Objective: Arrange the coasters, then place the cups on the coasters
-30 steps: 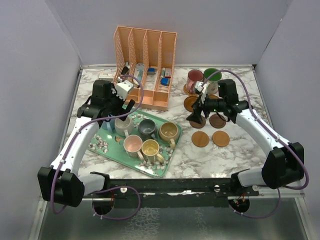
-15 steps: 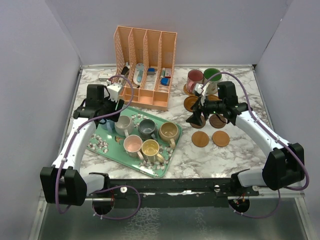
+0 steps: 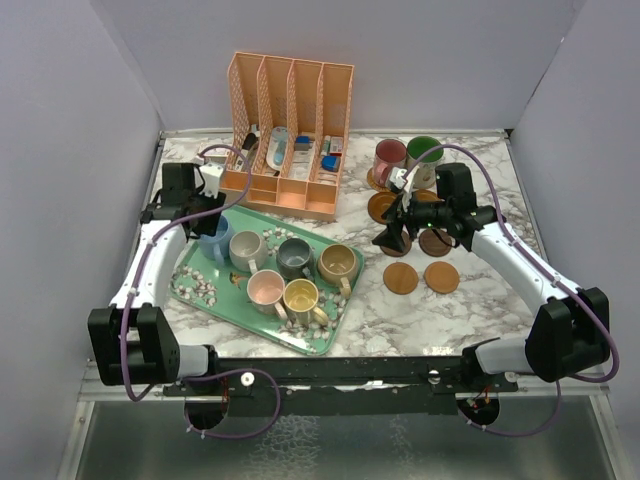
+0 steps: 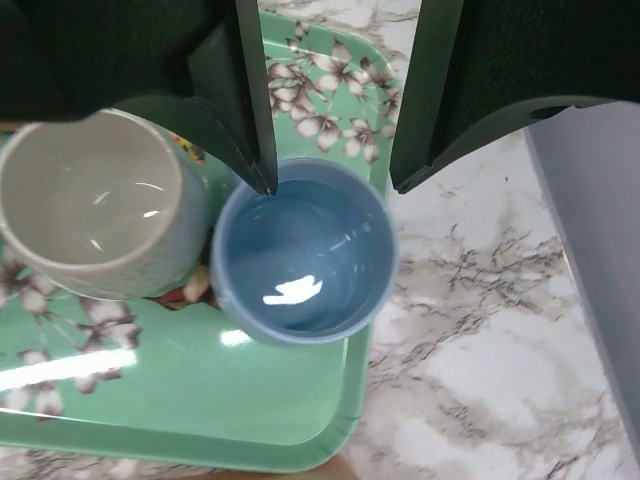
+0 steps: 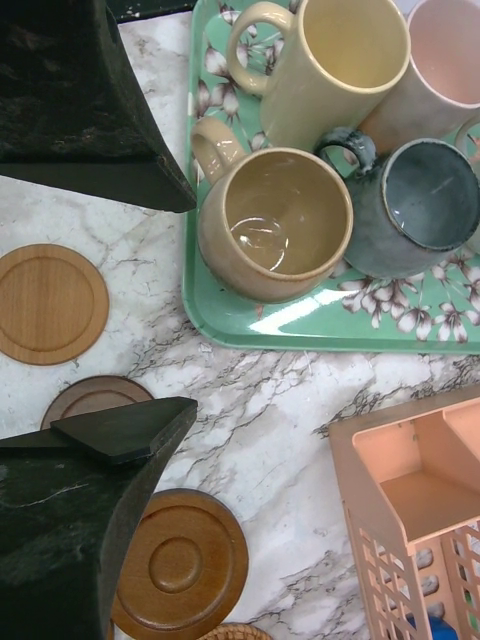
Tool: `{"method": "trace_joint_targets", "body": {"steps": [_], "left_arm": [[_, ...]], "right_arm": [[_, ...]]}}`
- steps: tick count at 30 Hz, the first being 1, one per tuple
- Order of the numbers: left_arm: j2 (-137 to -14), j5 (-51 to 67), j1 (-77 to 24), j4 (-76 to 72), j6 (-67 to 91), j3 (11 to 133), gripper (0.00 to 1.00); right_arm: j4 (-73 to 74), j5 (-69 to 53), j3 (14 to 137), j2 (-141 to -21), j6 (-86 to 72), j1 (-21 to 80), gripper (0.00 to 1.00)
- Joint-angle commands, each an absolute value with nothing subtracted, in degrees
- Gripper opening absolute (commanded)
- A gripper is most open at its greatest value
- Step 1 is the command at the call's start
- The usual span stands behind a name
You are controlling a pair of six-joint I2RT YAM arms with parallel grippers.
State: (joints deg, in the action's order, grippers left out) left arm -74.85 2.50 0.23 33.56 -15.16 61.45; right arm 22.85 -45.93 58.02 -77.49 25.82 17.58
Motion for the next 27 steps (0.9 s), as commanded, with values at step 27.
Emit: {"method": "trace_joint_targets", "body": {"steps": [27], "left_arm": [[-93.64, 9.17, 9.67, 30.60, -15.50, 68.09, 0.17]], "right_arm": [[23.32, -45.50, 57.96, -78.51, 27.59, 18.28, 0.76]]}}
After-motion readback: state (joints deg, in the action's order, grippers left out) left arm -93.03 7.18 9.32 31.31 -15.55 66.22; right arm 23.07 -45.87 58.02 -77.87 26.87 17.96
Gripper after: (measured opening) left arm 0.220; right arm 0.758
